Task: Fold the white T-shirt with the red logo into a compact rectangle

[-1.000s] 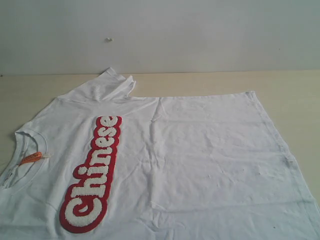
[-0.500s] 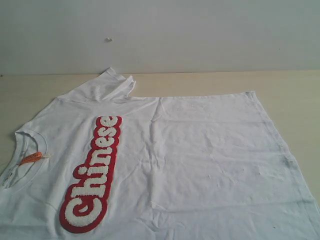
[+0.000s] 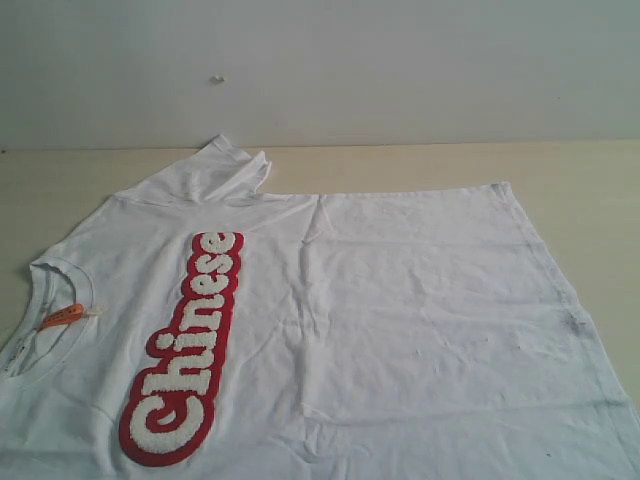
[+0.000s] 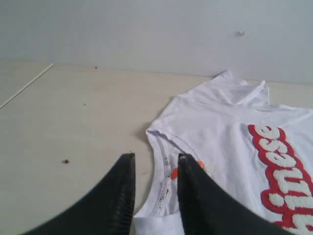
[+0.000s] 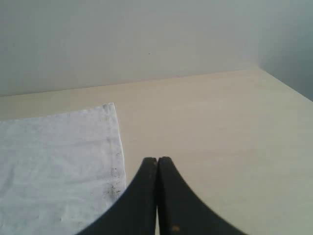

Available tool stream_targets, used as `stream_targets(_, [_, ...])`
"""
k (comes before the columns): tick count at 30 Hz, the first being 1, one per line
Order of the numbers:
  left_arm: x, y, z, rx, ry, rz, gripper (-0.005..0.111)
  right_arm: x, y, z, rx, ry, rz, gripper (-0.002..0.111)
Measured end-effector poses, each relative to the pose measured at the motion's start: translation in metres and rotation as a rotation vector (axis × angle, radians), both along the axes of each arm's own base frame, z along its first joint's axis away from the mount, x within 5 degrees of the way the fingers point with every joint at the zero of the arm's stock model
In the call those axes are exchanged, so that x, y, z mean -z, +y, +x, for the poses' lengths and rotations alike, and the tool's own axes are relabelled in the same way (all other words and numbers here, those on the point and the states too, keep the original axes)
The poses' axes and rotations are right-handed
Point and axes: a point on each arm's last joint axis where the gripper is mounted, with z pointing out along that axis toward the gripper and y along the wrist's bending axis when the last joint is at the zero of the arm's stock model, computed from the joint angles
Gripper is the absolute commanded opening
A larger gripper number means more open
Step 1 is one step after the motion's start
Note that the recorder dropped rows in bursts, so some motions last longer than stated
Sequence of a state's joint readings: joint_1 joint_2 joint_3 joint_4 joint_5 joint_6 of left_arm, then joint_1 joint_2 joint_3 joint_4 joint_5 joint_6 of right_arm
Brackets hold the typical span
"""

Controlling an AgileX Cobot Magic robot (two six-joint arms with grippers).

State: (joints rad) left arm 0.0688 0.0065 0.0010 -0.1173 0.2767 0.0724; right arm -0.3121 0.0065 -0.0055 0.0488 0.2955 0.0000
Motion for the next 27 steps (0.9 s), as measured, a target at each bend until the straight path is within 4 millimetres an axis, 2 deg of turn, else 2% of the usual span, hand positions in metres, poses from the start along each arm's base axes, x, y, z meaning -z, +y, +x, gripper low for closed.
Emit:
stream_targets(11, [-0.007,0.001,0.001,-0.008,-0.072,0.003,0.031,-0.001,0.0,0.0,0.001,-0.012,-0.004,0.0])
stream_targets(22, [-0.019,0.002,0.002,-0.025,-0.208,0.001,0.031,-0.02,-0.002,0.002,0.011,-0.216,-0.069,0.0])
stream_targets(27, [-0.027,0.003,0.001,-0.036,-0.302,0.005,0.031,-0.024,-0.002,0.001,0.016,-0.269,-0.045,0.0])
